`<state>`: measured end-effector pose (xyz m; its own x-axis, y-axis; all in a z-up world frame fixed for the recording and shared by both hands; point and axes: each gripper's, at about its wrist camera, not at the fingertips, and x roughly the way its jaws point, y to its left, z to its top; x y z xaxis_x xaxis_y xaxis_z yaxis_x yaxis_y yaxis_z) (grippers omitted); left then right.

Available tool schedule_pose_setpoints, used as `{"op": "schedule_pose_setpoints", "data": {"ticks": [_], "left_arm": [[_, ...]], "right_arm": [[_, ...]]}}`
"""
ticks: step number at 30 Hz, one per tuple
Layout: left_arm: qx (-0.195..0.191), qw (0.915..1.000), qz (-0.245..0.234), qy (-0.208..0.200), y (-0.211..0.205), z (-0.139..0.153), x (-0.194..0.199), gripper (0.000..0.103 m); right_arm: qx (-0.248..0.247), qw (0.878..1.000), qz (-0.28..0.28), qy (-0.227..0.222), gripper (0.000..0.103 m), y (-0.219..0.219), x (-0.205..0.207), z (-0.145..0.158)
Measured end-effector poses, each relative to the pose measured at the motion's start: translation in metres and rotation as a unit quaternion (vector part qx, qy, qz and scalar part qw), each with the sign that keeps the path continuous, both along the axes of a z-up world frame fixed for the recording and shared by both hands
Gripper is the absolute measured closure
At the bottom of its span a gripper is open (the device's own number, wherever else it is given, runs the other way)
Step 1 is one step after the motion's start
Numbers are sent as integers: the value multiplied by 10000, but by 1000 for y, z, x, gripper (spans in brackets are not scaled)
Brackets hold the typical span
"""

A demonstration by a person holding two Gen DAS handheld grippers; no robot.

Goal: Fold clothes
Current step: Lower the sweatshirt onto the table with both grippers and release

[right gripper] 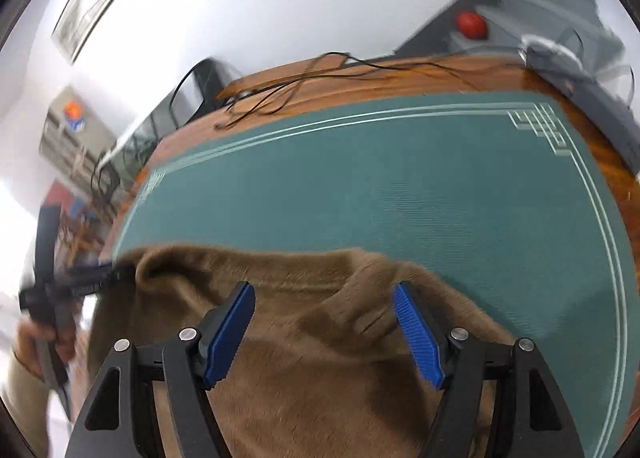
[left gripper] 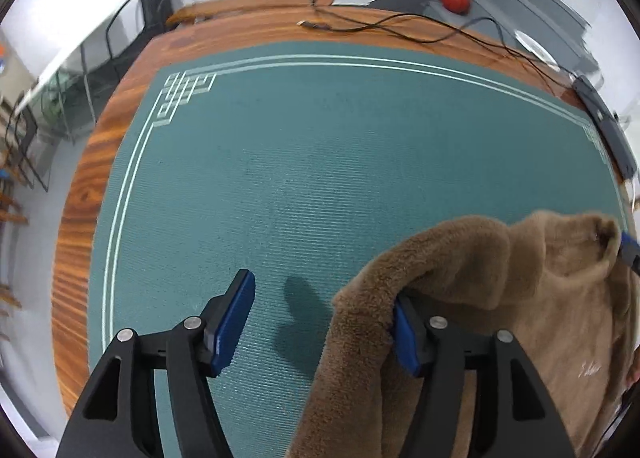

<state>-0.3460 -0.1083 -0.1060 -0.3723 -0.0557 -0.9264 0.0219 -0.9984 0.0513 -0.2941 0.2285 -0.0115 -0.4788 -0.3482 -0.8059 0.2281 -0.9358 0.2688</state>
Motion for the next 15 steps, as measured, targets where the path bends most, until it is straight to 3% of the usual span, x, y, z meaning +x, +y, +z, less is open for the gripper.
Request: {"op": "schedule_pose_setpoints", "data": {"ticks": [4, 7, 15], "left_arm": [[-35, 9999, -140, 22, 3, 3, 15, 26], [118, 9998, -166, 17, 0, 7, 30, 26], [256, 9997, -34, -42, -26, 23, 115, 23]], "right_arm": [[902, 9952, 303, 249, 29, -26, 26, -4], [1255, 9904, 529, 238, 29, -37, 45, -8], [1138, 9901, 806, -168, 29, -31, 124, -23]]}}
